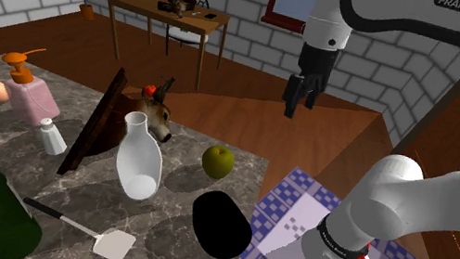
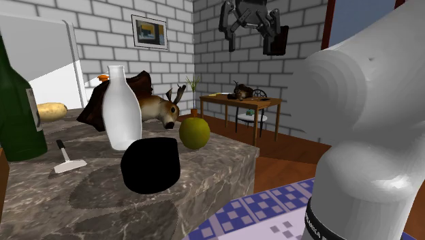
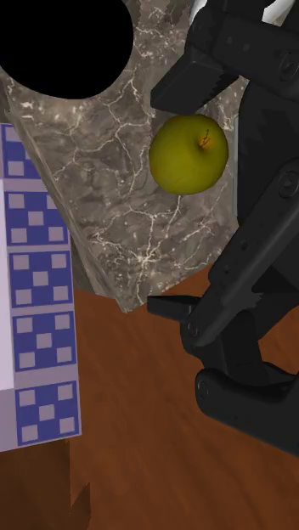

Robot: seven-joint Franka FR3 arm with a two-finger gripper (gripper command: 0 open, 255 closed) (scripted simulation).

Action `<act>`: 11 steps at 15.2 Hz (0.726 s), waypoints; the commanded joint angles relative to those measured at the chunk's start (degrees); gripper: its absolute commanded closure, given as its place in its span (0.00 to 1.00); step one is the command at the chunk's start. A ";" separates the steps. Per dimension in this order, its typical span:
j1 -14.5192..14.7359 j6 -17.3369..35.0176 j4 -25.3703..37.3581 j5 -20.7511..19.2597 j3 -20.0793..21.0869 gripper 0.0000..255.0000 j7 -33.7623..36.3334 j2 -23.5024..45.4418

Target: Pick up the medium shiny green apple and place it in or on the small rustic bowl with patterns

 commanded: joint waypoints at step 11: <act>0.48 20.85 -4.26 6.65 8.57 0.00 10.66 12.37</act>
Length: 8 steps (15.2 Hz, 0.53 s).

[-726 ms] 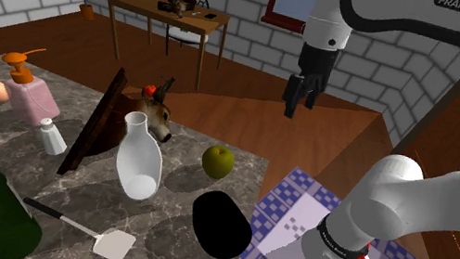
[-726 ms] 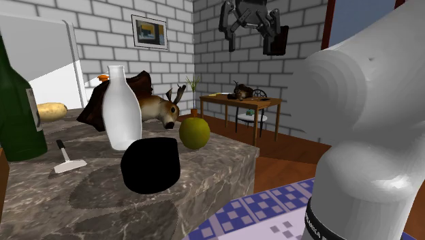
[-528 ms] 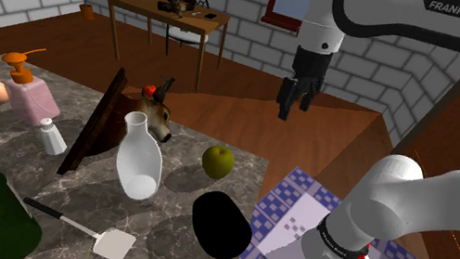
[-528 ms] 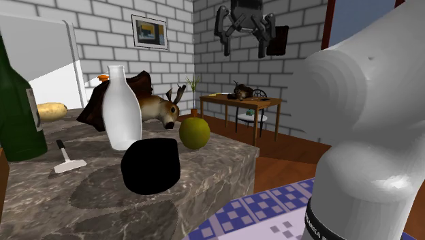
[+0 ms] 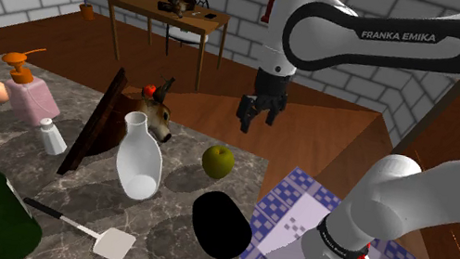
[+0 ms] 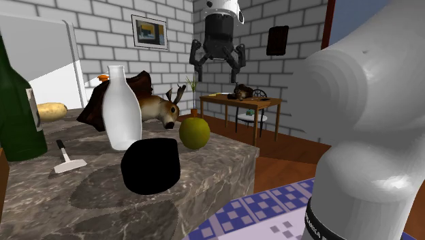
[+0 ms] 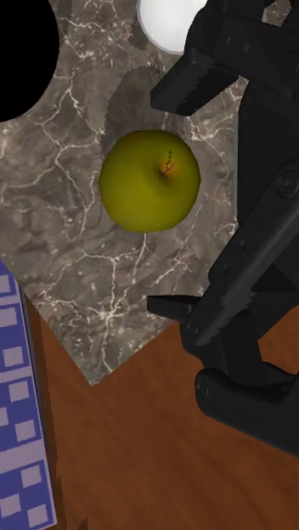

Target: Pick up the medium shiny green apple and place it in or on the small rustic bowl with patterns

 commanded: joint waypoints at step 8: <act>-0.31 16.38 1.10 2.18 6.23 0.00 7.68 14.14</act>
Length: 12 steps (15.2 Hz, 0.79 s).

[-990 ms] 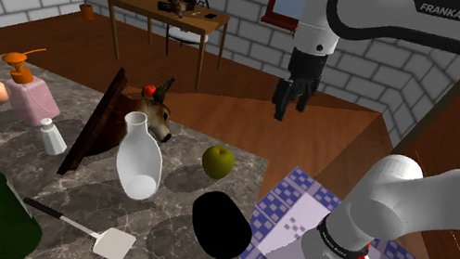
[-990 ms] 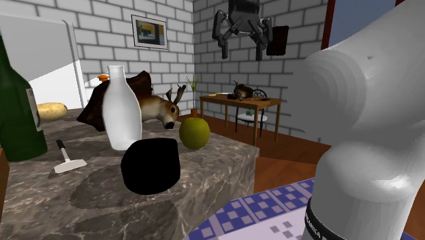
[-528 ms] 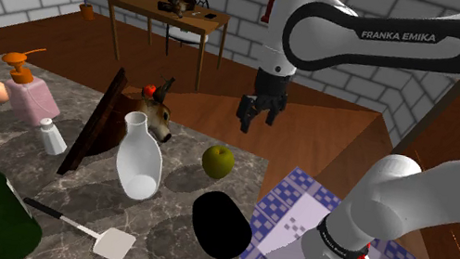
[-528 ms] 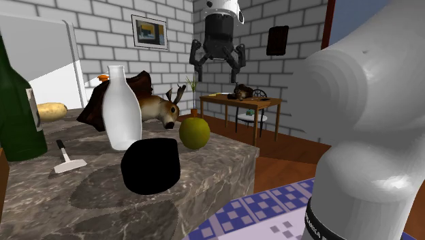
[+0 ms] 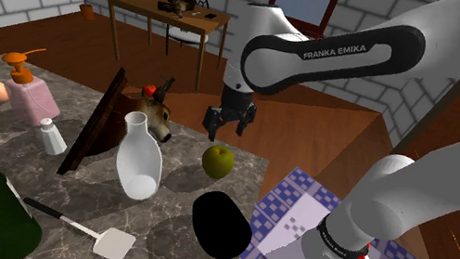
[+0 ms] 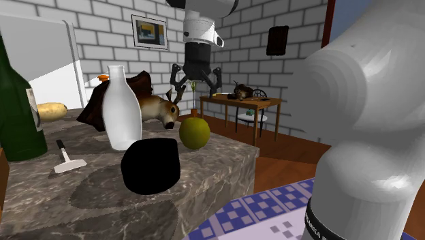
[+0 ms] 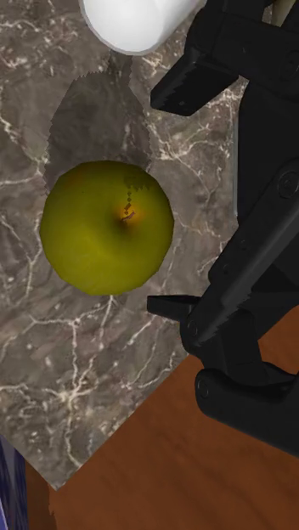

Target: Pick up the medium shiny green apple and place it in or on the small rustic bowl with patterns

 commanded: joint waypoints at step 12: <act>0.13 6.12 -2.87 0.41 1.06 0.00 0.22 3.05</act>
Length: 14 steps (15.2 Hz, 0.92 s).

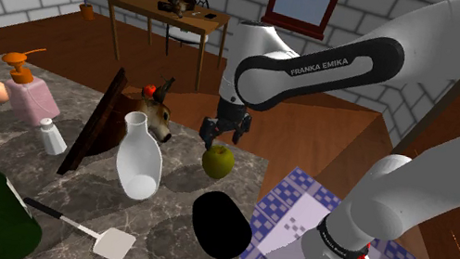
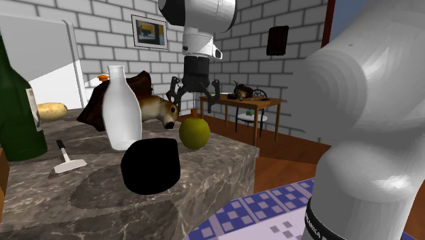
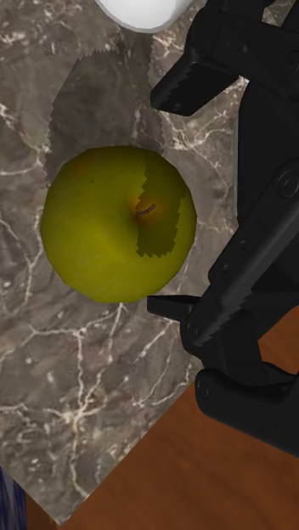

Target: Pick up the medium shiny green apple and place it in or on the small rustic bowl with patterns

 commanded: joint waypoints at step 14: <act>-0.01 -1.75 0.91 -0.09 -0.22 1.00 0.08 -0.85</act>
